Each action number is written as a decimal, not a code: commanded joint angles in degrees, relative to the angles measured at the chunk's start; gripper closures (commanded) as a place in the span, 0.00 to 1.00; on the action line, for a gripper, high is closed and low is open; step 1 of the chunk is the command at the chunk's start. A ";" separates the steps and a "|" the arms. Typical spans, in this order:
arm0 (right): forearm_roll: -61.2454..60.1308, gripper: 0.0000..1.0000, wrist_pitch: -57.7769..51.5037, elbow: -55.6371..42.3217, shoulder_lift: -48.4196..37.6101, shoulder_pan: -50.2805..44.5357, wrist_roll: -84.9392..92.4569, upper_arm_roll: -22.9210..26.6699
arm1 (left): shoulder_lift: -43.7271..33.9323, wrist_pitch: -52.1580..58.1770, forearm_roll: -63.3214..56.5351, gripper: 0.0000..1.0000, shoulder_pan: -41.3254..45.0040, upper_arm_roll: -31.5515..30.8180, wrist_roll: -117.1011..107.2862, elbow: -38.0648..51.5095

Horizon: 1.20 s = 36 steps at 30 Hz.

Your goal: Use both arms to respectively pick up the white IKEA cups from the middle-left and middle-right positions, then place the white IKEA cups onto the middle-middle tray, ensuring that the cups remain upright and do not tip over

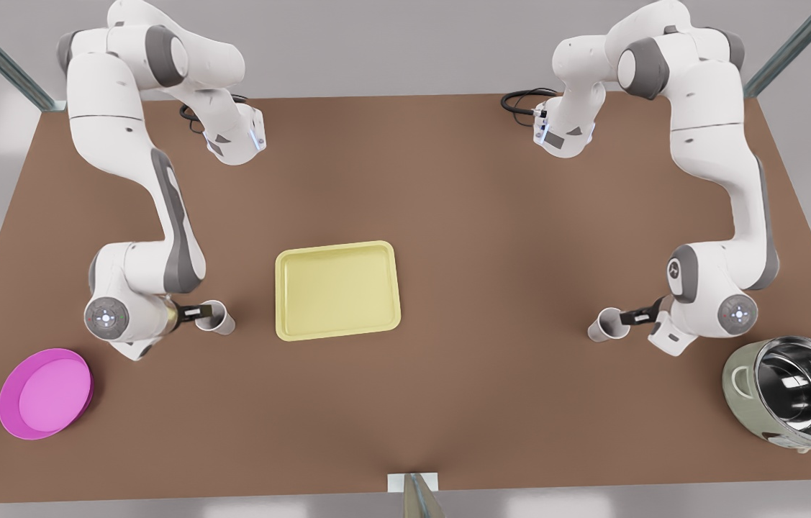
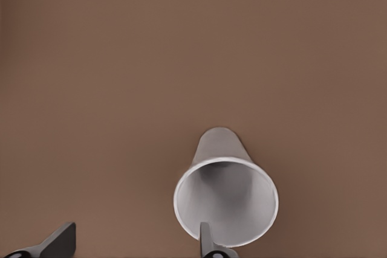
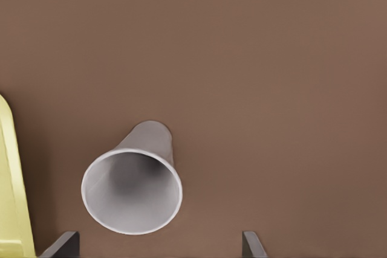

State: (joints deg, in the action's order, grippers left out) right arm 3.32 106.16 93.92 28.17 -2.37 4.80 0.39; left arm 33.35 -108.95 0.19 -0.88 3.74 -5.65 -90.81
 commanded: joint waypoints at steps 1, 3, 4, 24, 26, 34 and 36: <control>-0.51 0.00 11.96 2.67 -0.57 0.53 0.12 -0.04 | -0.04 -7.95 1.65 0.00 0.00 0.04 -0.24 -0.77; -1.30 0.00 14.16 4.96 -0.66 1.14 0.12 -0.04 | 0.05 -10.06 1.74 0.00 0.00 0.04 -0.24 -2.62; -1.30 0.00 14.95 5.74 -0.57 1.23 0.12 -0.04 | 0.49 -10.06 1.74 0.00 0.00 -0.04 -0.24 -2.71; -3.41 0.29 20.22 12.25 1.54 1.93 0.56 -1.01 | 0.49 -8.30 7.10 0.79 1.41 -0.13 -4.27 -3.06; -3.32 0.53 20.14 12.16 1.45 1.85 1.26 -1.01 | -0.65 -6.46 7.01 0.79 3.43 -0.48 -8.50 -2.27; -3.32 0.79 20.14 9.53 1.28 1.67 1.97 -3.03 | 1.54 8.49 6.31 0.79 25.14 -9.44 -60.43 15.13; -4.11 0.79 20.14 8.03 1.19 1.67 2.32 -4.34 | 2.95 -1.96 6.13 0.79 25.49 -15.51 -70.28 14.78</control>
State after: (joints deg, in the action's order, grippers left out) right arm -0.57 126.24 102.47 29.44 -0.56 6.36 -3.64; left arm 35.88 -106.97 6.21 24.52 -9.77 -27.84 -76.12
